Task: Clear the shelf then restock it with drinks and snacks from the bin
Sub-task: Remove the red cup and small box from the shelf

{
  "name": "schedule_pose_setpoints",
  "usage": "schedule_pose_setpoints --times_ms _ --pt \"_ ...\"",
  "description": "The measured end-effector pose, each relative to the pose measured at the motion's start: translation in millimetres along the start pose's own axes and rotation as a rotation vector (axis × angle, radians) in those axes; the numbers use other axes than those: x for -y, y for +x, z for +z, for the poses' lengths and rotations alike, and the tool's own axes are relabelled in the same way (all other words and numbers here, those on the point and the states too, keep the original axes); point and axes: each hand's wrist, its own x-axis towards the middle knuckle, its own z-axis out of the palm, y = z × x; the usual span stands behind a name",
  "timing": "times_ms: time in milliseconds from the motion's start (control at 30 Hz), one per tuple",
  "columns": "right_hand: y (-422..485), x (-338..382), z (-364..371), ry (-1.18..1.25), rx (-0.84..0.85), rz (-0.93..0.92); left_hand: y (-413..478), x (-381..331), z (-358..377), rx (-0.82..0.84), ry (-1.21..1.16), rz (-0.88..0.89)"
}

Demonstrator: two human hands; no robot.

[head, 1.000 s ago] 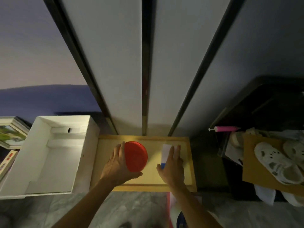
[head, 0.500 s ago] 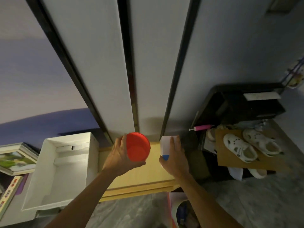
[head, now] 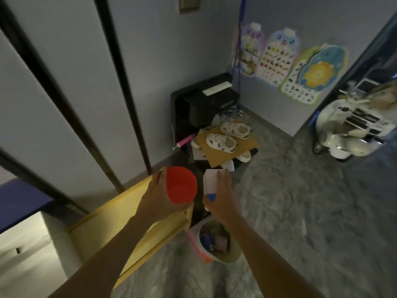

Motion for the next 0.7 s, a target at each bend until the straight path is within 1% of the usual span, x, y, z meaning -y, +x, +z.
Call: schedule_pose_setpoints --times_ms 167,267,367,467,600,700 --pt "-33.0 -80.9 -13.6 -0.036 -0.018 0.188 -0.2 -39.4 71.7 0.111 -0.02 0.076" --pt "-47.9 -130.8 -2.2 -0.064 -0.021 0.229 2.5 -48.8 126.3 0.18 0.027 0.104" --pt "-61.5 -178.0 23.8 -0.037 -0.017 0.274 4.6 -40.4 193.0 0.242 0.06 0.067" --pt "-72.9 -226.5 71.5 -0.01 -0.009 0.296 7.9 -14.5 260.8 0.255 0.091 0.026" --pt "-77.5 -286.5 158.8 0.002 0.106 0.335 21.0 37.2 340.8 0.261 0.092 -0.059" --pt "-74.2 -316.8 223.9 0.028 0.148 0.344 31.6 84.4 390.7 0.251 0.065 -0.083"
